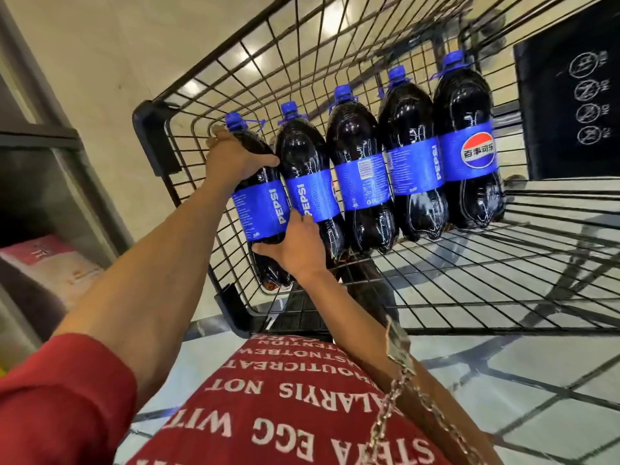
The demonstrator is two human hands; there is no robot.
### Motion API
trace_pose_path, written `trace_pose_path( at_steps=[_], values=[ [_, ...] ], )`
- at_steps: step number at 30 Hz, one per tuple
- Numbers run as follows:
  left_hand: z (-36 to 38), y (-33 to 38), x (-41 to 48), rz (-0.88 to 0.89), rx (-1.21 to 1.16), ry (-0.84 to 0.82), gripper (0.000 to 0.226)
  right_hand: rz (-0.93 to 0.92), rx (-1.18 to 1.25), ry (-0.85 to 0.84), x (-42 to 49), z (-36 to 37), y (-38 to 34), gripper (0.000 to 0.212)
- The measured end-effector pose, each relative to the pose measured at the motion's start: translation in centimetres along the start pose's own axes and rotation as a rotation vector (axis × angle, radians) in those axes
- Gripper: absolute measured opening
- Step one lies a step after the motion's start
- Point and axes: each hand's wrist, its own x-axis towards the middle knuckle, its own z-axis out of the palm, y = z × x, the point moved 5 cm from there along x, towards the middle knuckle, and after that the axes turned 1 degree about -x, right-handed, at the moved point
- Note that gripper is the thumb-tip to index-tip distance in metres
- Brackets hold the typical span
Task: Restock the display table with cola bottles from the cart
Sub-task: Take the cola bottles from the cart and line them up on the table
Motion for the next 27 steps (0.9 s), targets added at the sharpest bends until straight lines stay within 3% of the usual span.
trace_pose_path(
  at_steps=[6,10,13,17,20,23,27],
  values=[
    [-1.0,0.6,-2.0,0.045,-0.092,0.096,0.103,-0.034,0.150,-0.009,-0.8,0.3,0.8,0.101],
    [-0.8,0.4,-3.1,0.093,-0.187,0.149,0.126,-0.013,0.314,-0.069,-1.0,-0.5,1.7,0.099],
    [-0.8,0.0,-4.0,0.181,-0.244,0.208,0.116,0.007,0.412,-0.161,-1.1,-1.2,2.1,0.093],
    [-0.9,-0.5,-5.8,0.330,-0.326,0.250,0.108,0.002,0.403,-0.200,-0.7,-1.0,2.2,0.085],
    [-1.2,-1.3,-7.1,0.414,-0.377,0.224,0.102,0.011,0.412,-0.215,-0.8,-0.2,1.9,0.097],
    [-1.9,-2.1,-7.7,0.432,-0.414,0.210,0.103,-0.016,0.403,-0.223,-0.5,0.8,1.8,0.114],
    [-2.1,-2.8,-8.1,0.423,-0.468,0.183,0.106,-0.030,0.356,-0.172,-1.0,0.5,1.3,0.107]
  ],
)
